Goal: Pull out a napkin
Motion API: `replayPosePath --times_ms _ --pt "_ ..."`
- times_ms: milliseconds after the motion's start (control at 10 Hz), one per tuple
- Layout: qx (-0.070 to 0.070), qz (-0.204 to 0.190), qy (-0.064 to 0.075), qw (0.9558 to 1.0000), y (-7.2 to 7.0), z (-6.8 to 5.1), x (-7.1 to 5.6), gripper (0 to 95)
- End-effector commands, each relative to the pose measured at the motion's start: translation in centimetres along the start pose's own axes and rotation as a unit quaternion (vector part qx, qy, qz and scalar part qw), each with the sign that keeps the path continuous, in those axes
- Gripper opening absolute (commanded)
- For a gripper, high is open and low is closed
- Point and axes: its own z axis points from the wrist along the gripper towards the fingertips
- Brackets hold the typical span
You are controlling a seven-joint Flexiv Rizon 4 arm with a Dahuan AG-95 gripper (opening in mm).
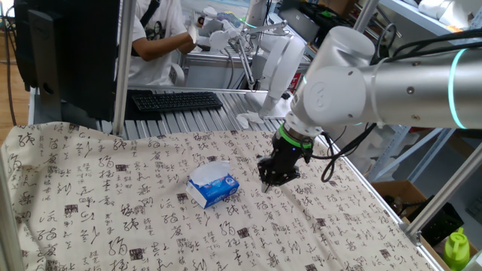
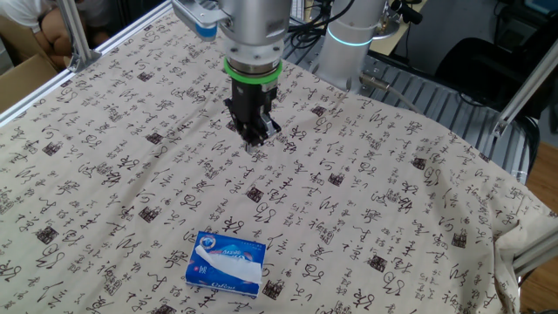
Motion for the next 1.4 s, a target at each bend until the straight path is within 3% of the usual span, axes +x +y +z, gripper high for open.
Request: replayPosePath --times_ms 100,600,800,1200,1400 --pt "0.001 0.001 0.002 1.0 0.0 0.1 -0.2 0.0" --pt "0.007 0.012 -0.001 0.9999 0.5 0.9 -1.3 0.0" --pt "0.025 0.017 -0.002 0.9995 1.2 1.0 -1.8 0.0" --pt "0.039 0.053 0.0 0.9978 2.9 1.1 -3.0 0.0" --pt "0.052 0.079 -0.001 0.9955 4.0 1.5 -3.8 0.0"
